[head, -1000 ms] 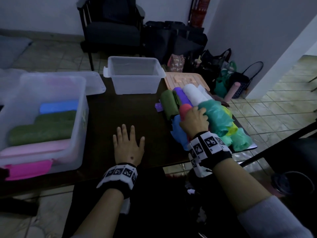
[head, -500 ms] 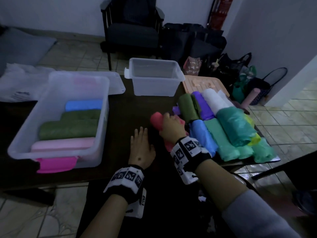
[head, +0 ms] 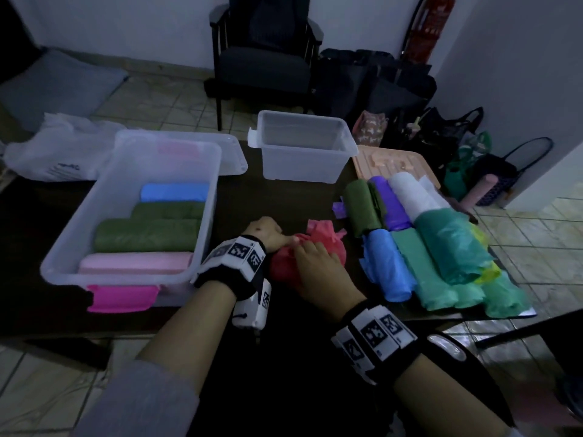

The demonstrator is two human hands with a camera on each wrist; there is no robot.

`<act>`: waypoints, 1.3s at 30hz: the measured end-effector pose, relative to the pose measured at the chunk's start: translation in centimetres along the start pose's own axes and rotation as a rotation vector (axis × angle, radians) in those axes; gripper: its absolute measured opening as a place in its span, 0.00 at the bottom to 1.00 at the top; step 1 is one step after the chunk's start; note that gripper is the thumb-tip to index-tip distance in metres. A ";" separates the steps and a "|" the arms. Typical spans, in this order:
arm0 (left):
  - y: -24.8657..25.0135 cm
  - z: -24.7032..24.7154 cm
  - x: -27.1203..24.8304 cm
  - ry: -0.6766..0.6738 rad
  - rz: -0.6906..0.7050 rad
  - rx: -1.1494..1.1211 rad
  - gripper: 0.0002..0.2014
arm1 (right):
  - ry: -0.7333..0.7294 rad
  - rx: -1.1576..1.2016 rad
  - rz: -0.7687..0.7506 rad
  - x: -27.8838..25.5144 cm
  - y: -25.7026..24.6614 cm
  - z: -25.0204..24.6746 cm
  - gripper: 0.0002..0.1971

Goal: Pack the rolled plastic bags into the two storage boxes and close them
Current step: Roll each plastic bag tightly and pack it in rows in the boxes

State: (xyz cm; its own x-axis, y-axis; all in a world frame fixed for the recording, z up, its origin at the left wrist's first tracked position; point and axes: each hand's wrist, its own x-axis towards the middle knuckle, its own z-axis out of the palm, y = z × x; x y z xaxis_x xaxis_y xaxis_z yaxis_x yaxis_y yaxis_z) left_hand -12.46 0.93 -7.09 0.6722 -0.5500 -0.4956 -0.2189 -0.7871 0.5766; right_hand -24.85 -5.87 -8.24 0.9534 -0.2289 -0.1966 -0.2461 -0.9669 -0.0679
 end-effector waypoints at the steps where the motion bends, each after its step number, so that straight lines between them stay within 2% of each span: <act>1: 0.3 0.2 0.2 -0.042 0.012 0.015 0.19 | -0.013 -0.013 0.000 -0.3 0.0 0.3 0.34; 5: 1.1 1.1 0.4 -0.030 0.021 0.121 0.25 | -0.120 0.069 0.005 -1.1 0.4 0.6 0.39; 8: 1.4 1.4 0.4 -0.051 0.062 0.109 0.15 | -0.153 0.119 -0.016 -1.0 1.0 0.6 0.41; 10: 1.4 1.1 0.7 -0.112 0.065 -0.049 0.13 | -0.140 0.103 -0.058 -0.8 1.5 0.6 0.38; 12: 1.6 0.4 0.9 -0.134 0.045 -0.369 0.09 | -0.115 0.081 -0.120 -0.7 1.8 0.6 0.34; 14: 1.8 -0.1 0.9 -0.127 0.011 -0.500 0.15 | -0.102 0.073 -0.171 -0.6 1.9 0.5 0.33; 16: 2.0 -0.3 1.2 -0.110 0.017 -0.489 0.22 | -0.112 0.071 -0.211 -0.5 1.8 0.4 0.34; 21: 3.5 -0.9 1.5 0.193 0.115 -0.856 0.14 | -0.174 0.153 -0.258 -0.6 2.0 0.3 0.34; 23: 4.2 -1.9 2.0 0.308 0.159 -0.891 0.14 | -0.191 0.172 -0.260 -0.6 2.1 0.3 0.37; 25: 4.7 -3.2 2.1 0.469 0.208 -0.733 0.13 | -0.226 0.156 -0.262 -0.5 2.2 0.3 0.39; 28: 5.4 -4.0 0.7 0.771 0.336 -0.148 0.12 | -0.250 0.149 -0.255 -0.3 2.2 0.1 0.37; 29: 5.5 -3.7 0.3 0.738 0.397 0.021 0.11 | -0.254 0.150 -0.252 -0.2 2.2 0.0 0.36; 30: 5.5 -3.1 0.2 0.603 0.421 0.132 0.10 | -0.261 0.155 -0.246 -0.2 2.2 -0.1 0.35; 32: 4.5 -1.1 0.7 0.210 0.333 0.348 0.13 | -0.263 0.183 -0.240 -0.2 2.1 -0.2 0.35; 34: 2.8 0.9 1.5 -0.036 0.232 0.545 0.22 | -0.246 0.201 -0.240 -0.1 2.1 -0.1 0.36; 36: 1.3 1.9 2.2 -0.156 0.249 0.634 0.31 | -0.237 0.191 -0.241 -0.2 2.1 0.3 0.38; 39: 0.5 2.4 2.7 -0.246 0.260 0.581 0.35 | -0.266 0.178 -0.218 -0.3 2.2 0.3 0.36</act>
State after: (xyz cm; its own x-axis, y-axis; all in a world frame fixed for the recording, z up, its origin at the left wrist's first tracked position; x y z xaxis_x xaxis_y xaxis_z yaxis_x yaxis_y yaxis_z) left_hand -12.42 -1.59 -9.70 0.3810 -0.7351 -0.5607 -0.7422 -0.6048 0.2886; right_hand -25.71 -7.94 -8.61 0.9137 0.0397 -0.4045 -0.0916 -0.9495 -0.3001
